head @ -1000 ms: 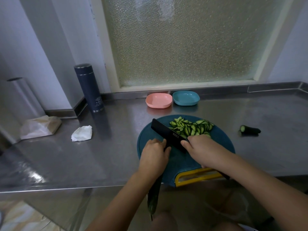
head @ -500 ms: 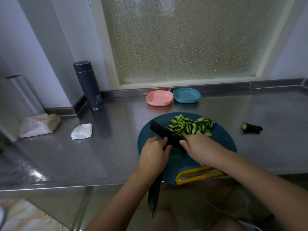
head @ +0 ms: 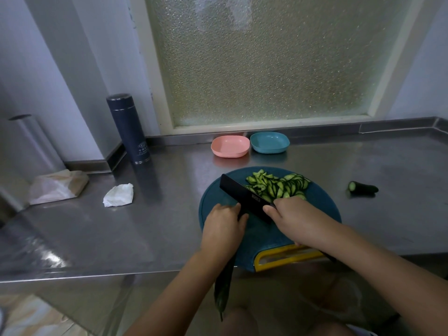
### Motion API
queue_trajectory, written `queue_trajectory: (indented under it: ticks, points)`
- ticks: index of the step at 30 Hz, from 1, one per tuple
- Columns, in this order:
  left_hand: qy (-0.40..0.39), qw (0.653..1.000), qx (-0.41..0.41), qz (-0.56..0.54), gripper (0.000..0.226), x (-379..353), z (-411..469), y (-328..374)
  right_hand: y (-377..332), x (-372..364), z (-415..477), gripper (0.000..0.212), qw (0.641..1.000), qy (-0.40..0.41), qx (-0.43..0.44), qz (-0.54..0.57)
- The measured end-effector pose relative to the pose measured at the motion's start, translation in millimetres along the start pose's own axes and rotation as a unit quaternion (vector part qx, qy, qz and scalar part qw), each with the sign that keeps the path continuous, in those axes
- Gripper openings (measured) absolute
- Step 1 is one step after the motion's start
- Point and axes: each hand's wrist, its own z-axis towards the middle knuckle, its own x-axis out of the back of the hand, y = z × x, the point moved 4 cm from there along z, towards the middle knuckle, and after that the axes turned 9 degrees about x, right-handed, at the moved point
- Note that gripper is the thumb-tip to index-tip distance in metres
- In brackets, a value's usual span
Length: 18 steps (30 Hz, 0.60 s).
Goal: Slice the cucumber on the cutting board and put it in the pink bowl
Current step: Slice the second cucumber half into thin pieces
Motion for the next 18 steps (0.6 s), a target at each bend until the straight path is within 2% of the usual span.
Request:
queue_trajectory:
  ticks: [18]
  points:
    - [0.009, 1.0, -0.004, -0.015, 0.035, 1.5, -1.3, 0.0, 3.6, -20.2, 19.1, 0.037, 0.999, 0.019, 0.03, -0.011]
